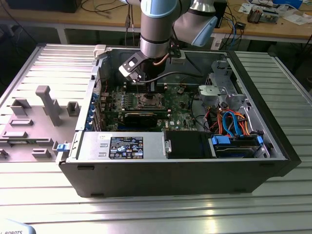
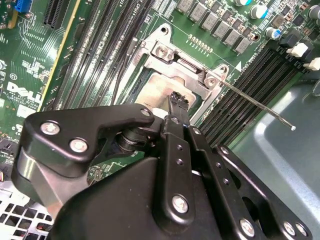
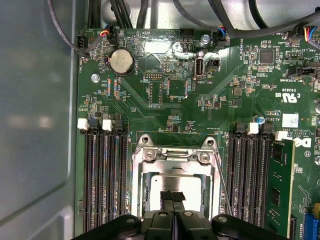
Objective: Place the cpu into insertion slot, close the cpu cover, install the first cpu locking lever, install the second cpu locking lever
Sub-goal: 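Install the first cpu locking lever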
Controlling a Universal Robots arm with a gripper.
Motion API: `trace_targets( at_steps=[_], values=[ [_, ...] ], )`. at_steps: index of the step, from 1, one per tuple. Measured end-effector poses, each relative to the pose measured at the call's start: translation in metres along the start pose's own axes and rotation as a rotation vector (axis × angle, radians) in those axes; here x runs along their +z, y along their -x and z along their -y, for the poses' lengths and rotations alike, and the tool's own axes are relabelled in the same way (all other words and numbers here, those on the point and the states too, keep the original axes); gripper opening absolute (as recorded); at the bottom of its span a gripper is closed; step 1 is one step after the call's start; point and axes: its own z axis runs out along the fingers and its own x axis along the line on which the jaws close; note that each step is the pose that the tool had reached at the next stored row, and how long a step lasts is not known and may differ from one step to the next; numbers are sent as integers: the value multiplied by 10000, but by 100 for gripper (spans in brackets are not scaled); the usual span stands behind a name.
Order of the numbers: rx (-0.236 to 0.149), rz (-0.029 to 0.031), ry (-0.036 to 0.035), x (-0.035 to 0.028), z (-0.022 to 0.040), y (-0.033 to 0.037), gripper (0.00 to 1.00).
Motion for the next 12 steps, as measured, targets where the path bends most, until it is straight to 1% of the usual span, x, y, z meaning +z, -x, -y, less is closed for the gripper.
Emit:
trace_targets(
  at_steps=[8, 12],
  values=[
    [0, 4, 0, -3, -1, -1, 11],
    [0, 4, 0, -37, 1, -2, 11]
  ],
)
